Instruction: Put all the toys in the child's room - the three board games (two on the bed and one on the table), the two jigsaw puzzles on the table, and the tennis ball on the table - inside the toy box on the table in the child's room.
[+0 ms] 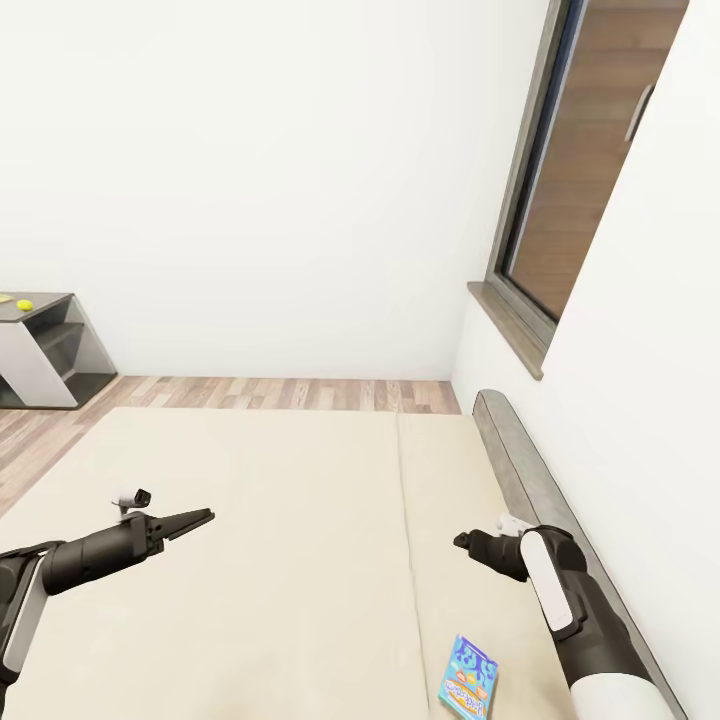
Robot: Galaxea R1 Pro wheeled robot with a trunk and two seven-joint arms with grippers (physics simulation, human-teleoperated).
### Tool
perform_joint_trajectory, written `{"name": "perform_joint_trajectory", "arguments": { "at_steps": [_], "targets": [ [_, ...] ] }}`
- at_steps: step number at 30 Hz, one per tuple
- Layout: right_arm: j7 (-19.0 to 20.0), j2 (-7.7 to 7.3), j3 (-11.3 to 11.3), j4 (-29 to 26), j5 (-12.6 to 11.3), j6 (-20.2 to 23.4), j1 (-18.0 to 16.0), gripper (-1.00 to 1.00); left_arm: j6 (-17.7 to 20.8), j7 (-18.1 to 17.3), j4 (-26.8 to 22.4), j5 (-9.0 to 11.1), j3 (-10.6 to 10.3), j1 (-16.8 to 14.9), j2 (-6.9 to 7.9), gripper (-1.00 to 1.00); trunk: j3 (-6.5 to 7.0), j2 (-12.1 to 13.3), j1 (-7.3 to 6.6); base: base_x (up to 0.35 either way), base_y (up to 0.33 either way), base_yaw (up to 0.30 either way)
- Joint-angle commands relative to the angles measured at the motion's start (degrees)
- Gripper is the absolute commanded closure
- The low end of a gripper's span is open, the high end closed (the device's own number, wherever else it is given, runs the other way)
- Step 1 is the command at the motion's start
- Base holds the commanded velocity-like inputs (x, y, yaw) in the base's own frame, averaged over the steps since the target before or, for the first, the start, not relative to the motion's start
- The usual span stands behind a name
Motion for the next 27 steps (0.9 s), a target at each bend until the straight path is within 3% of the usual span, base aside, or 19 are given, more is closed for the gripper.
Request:
{"name": "perform_joint_trajectory", "arguments": {
  "at_steps": [1, 11, 18, 27],
  "targets": [
    [-0.5, 0.05, -0.1, -0.1, -0.6, 0.2, -0.1, -1.00, 0.6, -0.2, 0.0, 0.0, 0.0, 0.0, 0.02, -1.00, -0.16, -0.1, 0.03, 0.000, 0.000, 0.000],
    [-1.0, -0.20, -0.1, 0.8, -0.7, 0.3, -0.2, -1.00, 0.8, -0.5, -1.5, 0.2, -0.5, 0.0, -0.33, -1.00, -0.99, -0.1, 0.03, 0.000, 0.000, 0.000],
    [-6.6, -0.58, -0.3, 5.2, -1.1, -0.4, -1.7, -1.00, 1.2, -0.5, -1.9, 0.1, -1.6, 0.0, -0.57, -1.00, -1.62, -0.1, 0.03, 0.000, 0.000, 0.000],
    [-7.6, -0.68, -0.4, 5.9, -1.3, 0.1, -1.9, -1.00, 1.2, -0.6, -2.0, 0.1, -1.7, 0.0, -0.52, -1.00, -2.43, -0.1, 0.03, 0.000, 0.000, 0.000]
  ]
}}
